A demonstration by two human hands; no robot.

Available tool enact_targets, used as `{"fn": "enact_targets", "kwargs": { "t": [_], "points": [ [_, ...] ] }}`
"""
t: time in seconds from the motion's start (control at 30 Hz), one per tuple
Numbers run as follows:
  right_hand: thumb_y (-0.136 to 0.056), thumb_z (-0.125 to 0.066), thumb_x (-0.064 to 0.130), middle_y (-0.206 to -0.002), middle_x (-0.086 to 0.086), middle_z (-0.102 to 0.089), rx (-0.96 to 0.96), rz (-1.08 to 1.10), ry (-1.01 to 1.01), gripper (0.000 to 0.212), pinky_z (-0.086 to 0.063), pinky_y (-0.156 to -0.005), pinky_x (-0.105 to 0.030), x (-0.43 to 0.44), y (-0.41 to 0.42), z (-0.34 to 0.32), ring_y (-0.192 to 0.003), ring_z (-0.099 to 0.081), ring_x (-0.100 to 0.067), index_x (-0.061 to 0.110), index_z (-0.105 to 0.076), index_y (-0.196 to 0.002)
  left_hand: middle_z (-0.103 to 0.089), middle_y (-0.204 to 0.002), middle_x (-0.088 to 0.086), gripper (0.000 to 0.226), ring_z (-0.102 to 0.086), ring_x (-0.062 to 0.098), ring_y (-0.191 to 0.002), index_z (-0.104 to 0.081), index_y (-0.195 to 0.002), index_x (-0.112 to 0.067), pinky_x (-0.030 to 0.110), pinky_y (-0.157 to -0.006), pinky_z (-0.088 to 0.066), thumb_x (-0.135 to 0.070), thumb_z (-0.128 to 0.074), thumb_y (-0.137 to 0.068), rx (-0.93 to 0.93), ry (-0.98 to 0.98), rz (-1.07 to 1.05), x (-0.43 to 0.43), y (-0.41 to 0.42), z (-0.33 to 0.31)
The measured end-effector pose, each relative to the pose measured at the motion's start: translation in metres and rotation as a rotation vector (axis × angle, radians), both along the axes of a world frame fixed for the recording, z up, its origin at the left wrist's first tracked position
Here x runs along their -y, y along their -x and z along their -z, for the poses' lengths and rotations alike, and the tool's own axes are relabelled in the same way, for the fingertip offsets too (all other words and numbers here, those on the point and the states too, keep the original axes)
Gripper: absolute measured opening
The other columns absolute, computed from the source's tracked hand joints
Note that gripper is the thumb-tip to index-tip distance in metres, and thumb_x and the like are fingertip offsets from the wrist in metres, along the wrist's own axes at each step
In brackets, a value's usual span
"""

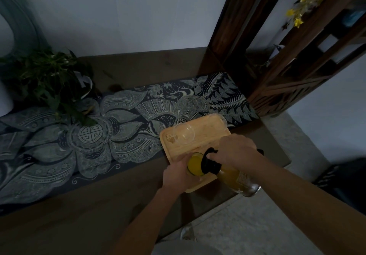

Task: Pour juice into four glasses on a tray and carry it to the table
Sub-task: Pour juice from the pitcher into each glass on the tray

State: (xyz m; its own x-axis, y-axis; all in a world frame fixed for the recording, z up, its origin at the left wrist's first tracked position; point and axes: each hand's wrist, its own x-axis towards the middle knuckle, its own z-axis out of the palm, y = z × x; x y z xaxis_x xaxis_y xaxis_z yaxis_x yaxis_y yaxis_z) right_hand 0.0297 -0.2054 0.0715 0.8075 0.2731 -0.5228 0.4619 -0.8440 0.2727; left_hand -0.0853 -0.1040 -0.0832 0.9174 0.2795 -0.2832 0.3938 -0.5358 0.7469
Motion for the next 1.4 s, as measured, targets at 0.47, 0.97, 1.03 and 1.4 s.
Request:
{"fn": "enact_targets", "kwargs": {
  "t": [0.47, 0.97, 1.03, 1.4],
  "points": [
    [-0.085, -0.053, 0.076, -0.100, -0.002, -0.059, -0.002, 0.015, -0.055, 0.058, -0.048, -0.078, -0.036, 0.005, 0.002, 0.000, -0.101, -0.061, -0.026, 0.021, -0.060, -0.102, -0.051, -0.146, -0.008, 0.093, -0.054, 0.019, -0.129, -0.041, -0.148, -0.035, 0.039, -0.100, -0.050, -0.053, -0.083, -0.068, 0.045, 0.002, 0.006, -0.003, 0.002, -0.001],
    [-0.046, -0.028, 0.111, -0.073, -0.006, -0.062, -0.030, 0.322, -0.340, 0.091, -0.053, -0.064, -0.036, 0.082, 0.007, 0.040, -0.071, -0.065, -0.025, 0.023, -0.047, -0.064, -0.041, -0.156, -0.002, 0.106, -0.048, 0.024, -0.137, -0.026, -0.157, -0.031, 0.041, -0.105, -0.046, -0.052, -0.084, -0.071, 0.002, 0.062, 0.041, 0.002, 0.000, 0.006],
    [-0.047, -0.030, 0.110, -0.078, -0.008, -0.064, -0.034, 0.320, -0.368, 0.089, -0.056, -0.070, -0.038, 0.090, 0.010, 0.046, -0.076, -0.065, -0.026, 0.025, -0.047, -0.065, -0.038, -0.158, 0.001, 0.113, -0.045, 0.024, -0.139, -0.016, -0.159, -0.028, 0.039, -0.107, -0.043, -0.053, -0.084, -0.072, -0.037, 0.078, 0.038, 0.003, 0.001, 0.004],
    [-0.074, -0.058, 0.085, -0.052, 0.005, -0.047, -0.158, 0.233, -0.663, 0.067, -0.038, -0.052, -0.030, 0.139, -0.011, 0.029, -0.055, -0.054, -0.017, 0.024, -0.044, -0.052, -0.070, -0.121, -0.017, 0.067, -0.065, 0.006, -0.111, -0.054, -0.134, -0.043, 0.035, -0.097, -0.053, -0.061, -0.072, -0.072, -0.024, 0.123, -0.346, -0.003, 0.029, -0.021]
  ]
}}
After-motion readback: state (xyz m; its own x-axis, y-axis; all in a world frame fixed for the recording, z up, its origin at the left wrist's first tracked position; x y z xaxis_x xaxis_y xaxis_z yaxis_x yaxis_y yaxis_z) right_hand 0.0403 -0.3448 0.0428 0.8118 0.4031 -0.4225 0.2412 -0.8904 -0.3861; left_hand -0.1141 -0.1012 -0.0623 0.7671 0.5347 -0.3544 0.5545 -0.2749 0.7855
